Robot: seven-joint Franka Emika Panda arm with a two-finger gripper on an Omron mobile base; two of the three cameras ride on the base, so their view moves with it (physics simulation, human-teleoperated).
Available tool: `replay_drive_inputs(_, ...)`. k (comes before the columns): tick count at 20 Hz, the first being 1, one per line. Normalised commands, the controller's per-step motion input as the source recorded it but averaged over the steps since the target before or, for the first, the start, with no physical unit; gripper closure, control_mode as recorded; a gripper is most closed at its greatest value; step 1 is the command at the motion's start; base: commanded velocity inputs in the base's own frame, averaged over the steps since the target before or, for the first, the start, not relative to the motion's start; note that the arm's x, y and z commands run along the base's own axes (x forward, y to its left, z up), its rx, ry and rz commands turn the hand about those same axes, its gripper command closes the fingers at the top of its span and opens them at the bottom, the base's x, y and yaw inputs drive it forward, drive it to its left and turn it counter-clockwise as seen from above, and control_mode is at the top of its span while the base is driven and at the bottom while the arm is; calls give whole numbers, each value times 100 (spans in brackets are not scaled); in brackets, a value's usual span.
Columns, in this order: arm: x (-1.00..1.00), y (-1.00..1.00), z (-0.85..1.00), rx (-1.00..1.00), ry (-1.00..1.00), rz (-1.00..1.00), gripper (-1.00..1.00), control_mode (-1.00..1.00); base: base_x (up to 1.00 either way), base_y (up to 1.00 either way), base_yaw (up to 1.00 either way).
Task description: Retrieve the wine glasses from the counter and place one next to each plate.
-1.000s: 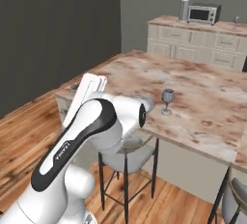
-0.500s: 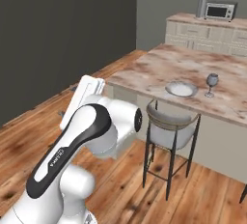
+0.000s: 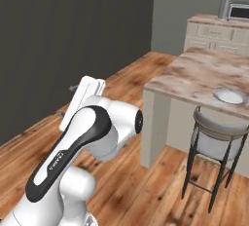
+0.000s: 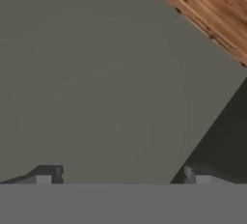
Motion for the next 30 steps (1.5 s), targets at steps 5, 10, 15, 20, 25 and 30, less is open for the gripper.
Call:
replay_drive_inputs(5,0,0,0,0,0,0,-100,100,100,100,-5)
replay_drive_inputs(10,0,0,0,0,0,0,-100,100,100,100,-11)
replay_drive_inputs(15,0,0,0,0,0,0,-100,100,100,100,-22)
replay_drive_inputs(20,0,0,0,0,0,0,-100,100,100,85,-37)
replay_drive_inputs(25,0,0,0,0,0,0,-100,100,100,5,-21)
replay_drive_inputs(30,0,0,0,0,0,0,-100,100,100,-6,-13)
